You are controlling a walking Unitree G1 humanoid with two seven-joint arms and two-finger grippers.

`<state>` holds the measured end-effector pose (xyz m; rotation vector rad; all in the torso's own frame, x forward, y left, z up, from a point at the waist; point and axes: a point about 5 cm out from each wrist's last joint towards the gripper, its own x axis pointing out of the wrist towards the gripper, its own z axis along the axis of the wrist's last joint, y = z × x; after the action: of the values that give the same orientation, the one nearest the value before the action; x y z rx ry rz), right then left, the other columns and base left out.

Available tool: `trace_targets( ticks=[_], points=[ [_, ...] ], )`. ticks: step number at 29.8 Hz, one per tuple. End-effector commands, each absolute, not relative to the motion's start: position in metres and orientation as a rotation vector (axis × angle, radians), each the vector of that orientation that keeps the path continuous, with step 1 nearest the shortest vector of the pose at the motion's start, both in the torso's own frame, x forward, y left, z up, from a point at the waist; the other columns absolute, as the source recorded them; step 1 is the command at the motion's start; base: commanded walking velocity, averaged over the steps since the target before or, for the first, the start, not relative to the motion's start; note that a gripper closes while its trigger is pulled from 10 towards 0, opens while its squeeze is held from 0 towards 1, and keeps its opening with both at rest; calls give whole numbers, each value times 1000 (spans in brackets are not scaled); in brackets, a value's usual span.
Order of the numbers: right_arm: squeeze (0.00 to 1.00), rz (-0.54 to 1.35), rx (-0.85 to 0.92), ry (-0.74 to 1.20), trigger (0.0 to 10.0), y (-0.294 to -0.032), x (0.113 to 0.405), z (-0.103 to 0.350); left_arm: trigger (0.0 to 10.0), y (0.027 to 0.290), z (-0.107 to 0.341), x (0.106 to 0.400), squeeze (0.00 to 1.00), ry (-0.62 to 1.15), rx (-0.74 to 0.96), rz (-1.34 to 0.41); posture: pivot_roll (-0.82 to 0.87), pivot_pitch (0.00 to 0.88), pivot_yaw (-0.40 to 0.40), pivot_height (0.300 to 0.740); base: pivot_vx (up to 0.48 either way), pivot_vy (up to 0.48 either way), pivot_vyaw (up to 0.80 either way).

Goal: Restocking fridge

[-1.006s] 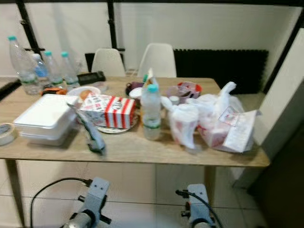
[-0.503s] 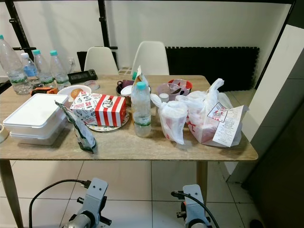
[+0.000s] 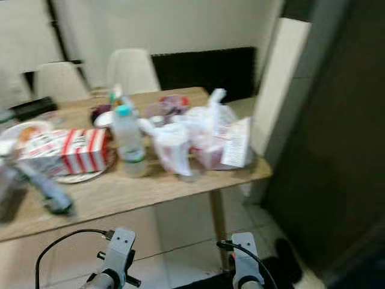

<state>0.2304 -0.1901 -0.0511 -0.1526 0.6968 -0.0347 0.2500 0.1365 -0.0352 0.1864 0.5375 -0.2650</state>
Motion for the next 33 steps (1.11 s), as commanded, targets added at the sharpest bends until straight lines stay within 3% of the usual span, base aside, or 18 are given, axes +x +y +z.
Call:
trace_targets(
  ticks=[1, 14, 33],
  points=[
    [0, -32, -141, 706, 10000, -188, 227, -54, 10000, 137, -37, 247, 0, 551, 191, -272, -62, 20, 1, 740, 0, 0, -800],
    [0, -127, -111, 802, 10000, -205, 205, -66, 10000, 150, -55, 226, 0, 673, 243, -304, -60, 27, 5, 740, 0, 0, -800],
    [0, -166, -91, 818, 10000, -212, 203, -67, 10000, 141, -47, 238, 0, 635, 224, -320, -61, 31, 15, 740, 0, -13, -800]
  ],
)
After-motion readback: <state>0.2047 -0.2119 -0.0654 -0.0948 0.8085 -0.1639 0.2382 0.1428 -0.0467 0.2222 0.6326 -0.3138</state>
